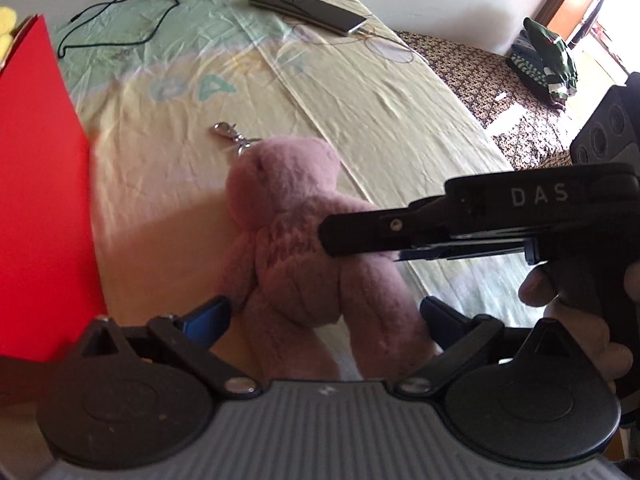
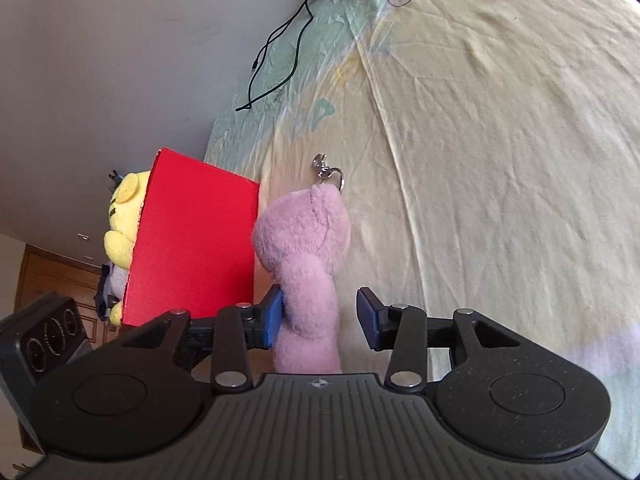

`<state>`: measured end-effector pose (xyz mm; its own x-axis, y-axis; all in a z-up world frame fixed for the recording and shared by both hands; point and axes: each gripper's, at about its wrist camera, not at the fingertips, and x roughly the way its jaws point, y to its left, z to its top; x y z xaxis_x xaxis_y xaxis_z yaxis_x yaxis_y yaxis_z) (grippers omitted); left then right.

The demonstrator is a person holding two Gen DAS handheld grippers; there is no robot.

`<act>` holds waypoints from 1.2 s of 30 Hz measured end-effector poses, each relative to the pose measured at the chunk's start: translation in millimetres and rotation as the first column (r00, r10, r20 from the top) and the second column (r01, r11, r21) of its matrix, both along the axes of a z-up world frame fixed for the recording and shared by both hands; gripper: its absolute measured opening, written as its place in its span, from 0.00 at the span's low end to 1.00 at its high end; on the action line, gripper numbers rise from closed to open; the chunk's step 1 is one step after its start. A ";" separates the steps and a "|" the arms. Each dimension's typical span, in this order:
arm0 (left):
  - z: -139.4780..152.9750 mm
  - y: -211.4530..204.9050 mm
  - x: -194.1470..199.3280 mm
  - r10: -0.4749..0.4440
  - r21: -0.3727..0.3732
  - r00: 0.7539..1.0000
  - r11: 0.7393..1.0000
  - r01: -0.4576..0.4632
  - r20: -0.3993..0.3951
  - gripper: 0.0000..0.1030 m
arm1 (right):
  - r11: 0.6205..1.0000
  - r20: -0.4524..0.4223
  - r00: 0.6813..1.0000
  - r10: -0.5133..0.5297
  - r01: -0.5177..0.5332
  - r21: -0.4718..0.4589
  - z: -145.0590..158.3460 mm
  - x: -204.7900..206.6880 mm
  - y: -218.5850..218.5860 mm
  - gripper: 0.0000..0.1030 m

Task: Organize objects
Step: 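Close the right gripper on the pink teddy bear's body, then lift the pink teddy with the right gripper and carry it over the box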

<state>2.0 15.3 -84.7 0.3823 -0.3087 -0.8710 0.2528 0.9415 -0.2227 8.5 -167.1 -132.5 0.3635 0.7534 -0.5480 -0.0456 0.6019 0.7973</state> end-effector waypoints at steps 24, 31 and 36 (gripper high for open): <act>14.4 -16.4 -6.2 -0.021 0.018 0.998 1.000 0.020 0.056 0.73 | 0.997 0.019 1.000 0.015 -0.017 0.077 7.7 -11.3 2.6 0.36; 44.1 -25.6 -20.3 -0.047 0.007 0.990 0.999 0.046 0.136 0.72 | 0.997 0.110 0.994 -0.019 0.011 0.074 35.6 -28.8 -8.2 0.35; 69.2 -21.8 -32.9 -0.035 -0.005 0.978 0.999 0.037 0.204 0.72 | 0.997 0.193 0.981 -0.023 0.008 0.077 60.2 -38.1 -5.8 0.36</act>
<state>-30.9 -6.5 -15.6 0.5398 -0.3329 -0.7731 0.3273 0.9292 -0.1716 -29.6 -172.9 -72.2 0.4689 0.7833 -0.4080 -0.1944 0.5422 0.8175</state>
